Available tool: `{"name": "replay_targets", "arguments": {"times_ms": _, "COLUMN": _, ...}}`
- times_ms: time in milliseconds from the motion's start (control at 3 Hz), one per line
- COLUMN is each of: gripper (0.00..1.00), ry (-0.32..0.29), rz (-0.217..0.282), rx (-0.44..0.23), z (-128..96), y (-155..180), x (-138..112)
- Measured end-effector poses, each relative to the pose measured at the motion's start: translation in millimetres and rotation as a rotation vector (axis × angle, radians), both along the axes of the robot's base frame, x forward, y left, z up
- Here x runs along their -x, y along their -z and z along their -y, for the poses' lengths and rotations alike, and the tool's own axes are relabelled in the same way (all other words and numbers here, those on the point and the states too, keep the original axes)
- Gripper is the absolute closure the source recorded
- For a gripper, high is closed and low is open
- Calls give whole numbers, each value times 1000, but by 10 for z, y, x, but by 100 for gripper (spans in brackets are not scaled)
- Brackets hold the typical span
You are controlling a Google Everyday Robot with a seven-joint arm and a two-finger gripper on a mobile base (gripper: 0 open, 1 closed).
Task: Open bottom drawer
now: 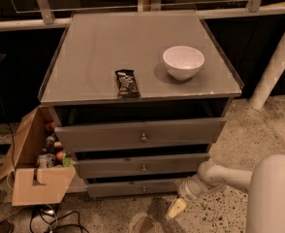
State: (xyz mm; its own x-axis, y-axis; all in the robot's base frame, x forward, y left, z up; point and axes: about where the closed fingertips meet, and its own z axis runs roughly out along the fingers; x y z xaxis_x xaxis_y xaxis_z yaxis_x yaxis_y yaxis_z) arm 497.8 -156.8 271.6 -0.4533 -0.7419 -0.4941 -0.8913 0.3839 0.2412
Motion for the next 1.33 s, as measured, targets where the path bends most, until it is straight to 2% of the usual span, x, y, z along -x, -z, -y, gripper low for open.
{"name": "replay_targets", "arguments": {"times_ms": 333, "gripper": 0, "ry": 15, "rz": -4, "rx": -3, "z": -16, "y": 66, "x": -12}}
{"name": "replay_targets", "arguments": {"times_ms": 667, "gripper": 0, "ry": 51, "rz": 15, "rx": -26, "z": -6, "y": 112, "x": -193}}
{"name": "replay_targets", "arguments": {"times_ms": 1000, "gripper": 0, "ry": 106, "rz": 31, "rx": -55, "z": 75, "y": 212, "x": -477}}
{"name": "replay_targets", "arguments": {"times_ms": 1333, "gripper": 0, "ry": 108, "rz": 32, "rx": -56, "z": 77, "y": 218, "x": -491}}
